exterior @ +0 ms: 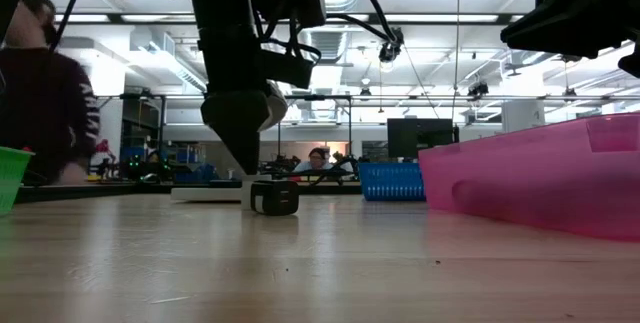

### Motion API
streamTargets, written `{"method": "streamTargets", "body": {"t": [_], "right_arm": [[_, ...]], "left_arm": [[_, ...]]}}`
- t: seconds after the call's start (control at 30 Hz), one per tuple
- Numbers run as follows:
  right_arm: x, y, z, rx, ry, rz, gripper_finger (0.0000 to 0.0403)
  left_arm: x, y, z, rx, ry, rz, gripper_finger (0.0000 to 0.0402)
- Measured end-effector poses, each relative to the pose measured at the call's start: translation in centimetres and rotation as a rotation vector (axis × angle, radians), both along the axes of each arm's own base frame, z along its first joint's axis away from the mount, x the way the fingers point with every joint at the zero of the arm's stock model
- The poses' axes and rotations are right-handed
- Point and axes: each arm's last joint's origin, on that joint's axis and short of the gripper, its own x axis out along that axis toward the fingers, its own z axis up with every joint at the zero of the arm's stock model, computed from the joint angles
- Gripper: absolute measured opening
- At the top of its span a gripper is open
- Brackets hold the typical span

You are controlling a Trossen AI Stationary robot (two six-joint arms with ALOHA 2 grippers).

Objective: Pick and place items into bin
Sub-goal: Put the white charger adapter into the green bin

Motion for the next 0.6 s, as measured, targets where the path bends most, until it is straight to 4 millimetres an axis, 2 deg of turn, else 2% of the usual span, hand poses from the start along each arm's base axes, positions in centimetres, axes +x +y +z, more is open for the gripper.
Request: {"method": "streamTargets", "body": {"t": [0.47,0.6], "right_arm": [[0.00,0.00,0.00,0.000,0.000,0.000,0.0068],[0.00,0.00,0.00,0.000,0.000,0.000,0.0068]], "left_arm": [[0.07,0.01,0.19,-0.023,-0.024,0.042,0.0160],[-0.01,0.01,0.50,-0.071,-0.045,0.081,0.0178]]}}
